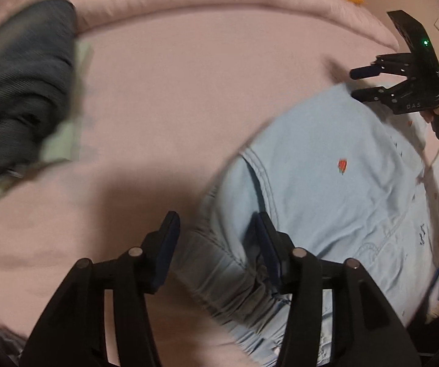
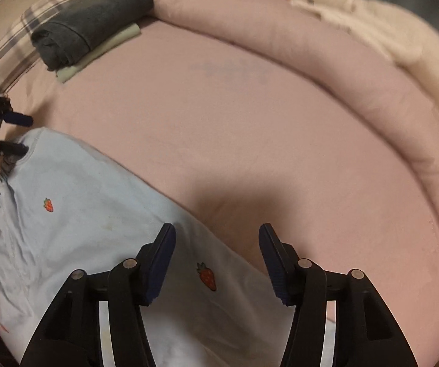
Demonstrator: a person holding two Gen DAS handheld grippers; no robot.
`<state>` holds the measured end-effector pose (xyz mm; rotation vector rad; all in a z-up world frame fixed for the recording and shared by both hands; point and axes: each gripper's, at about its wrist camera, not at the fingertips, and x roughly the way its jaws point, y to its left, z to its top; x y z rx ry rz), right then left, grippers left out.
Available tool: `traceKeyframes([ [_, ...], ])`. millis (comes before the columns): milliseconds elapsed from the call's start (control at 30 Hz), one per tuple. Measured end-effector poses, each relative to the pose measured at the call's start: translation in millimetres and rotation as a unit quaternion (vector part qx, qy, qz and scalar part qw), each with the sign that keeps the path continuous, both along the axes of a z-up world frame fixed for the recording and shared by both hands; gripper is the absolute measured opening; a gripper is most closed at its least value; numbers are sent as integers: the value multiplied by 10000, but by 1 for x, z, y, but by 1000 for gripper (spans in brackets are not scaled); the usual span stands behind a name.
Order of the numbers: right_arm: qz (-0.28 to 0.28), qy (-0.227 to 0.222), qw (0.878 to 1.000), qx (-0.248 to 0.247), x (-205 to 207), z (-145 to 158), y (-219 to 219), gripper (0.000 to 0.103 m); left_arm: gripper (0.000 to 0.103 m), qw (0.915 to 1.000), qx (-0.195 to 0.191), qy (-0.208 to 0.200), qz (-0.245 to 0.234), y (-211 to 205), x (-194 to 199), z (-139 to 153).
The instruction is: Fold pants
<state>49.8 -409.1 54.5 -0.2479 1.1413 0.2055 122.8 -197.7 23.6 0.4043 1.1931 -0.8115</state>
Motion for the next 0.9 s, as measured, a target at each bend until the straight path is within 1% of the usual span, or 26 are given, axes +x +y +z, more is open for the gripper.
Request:
traceKeyframes([
  [33, 7, 192, 9998, 69, 4, -11, 0, 57, 49, 9999, 88, -43, -60, 0, 2, -3],
  [67, 4, 331, 9995, -8, 5, -22, 2, 56, 48, 9998, 123, -99, -101, -3, 2, -3],
  [100, 36, 211, 9997, -94, -4, -24, 9, 56, 38, 9998, 146, -111, -115, -6, 1, -2],
  [133, 97, 146, 9998, -113, -7, -22, 12, 47, 34, 9997, 184, -105, -112, -8, 0, 0],
  [167, 155, 128, 9998, -95, -10, -20, 14, 25, 33, 9996, 211, -156, -108, -8, -3, 2],
  [200, 228, 96, 9994, -228, -15, -18, 21, 13, 31, 9994, 249, -230, -95, -9, -5, 4],
  [233, 349, 29, 9981, -513, -21, -17, 31, 6, 30, 9988, 315, -366, -64, -13, -9, 8],
  [300, 391, -159, 9956, -841, -35, -11, 45, 5, 28, 9963, 417, -755, 22, -21, -23, 20],
  [367, 294, -435, 9941, -953, -48, 1, 50, 4, 28, 9924, 464, -1143, 3, -32, -48, 34],
  [400, 172, -660, 9928, -984, -62, 13, 52, 4, 28, 9895, 493, -1360, -28, -35, -58, 42],
  [467, 31, -952, 9901, -1028, -80, 31, 54, 4, 28, 9827, 475, -1786, -139, -37, -79, 58],
  [500, -35, -1144, 9877, -1061, -91, 44, 53, 4, 28, 9808, 436, -1894, -164, -36, -89, 64],
  [533, -133, -1386, 9844, -1074, -111, 61, 55, 4, 28, 9782, 326, -2042, -213, -34, -105, 74],
  [567, -154, -1520, 9822, -1095, -121, 71, 56, 4, 28, 9761, 235, -2145, -252, -29, -116, 80],
  [667, -96, -1943, 9748, -1093, -177, 98, 73, 4, 28, 9675, -43, -2487, -462, 8, -156, 96],
  [700, -53, -2019, 9738, -1046, -194, 102, 76, 4, 28, 9635, -87, -2617, -554, 9, -176, 98],
  [733, 5, -2069, 9728, -1045, -217, 103, 81, 4, 27, 9596, -109, -2730, -668, 25, -190, 99],
  [767, 34, -2092, 9722, -1047, -232, 101, 85, 4, 26, 9565, -99, -2817, -747, 30, -207, 97],
  [833, 101, -1974, 9758, -936, -257, 90, 92, 4, 25, 9524, -81, -2924, -858, 54, -225, 97],
  [867, 139, -1924, 9768, -927, -260, 83, 93, 4, 24, 9512, -59, -2956, -884, 58, -239, 90],
  [900, 194, -1841, 9787, -883, -271, 75, 97, 4, 23, 9499, -14, -2995, -899, 63, -250, 84],
])
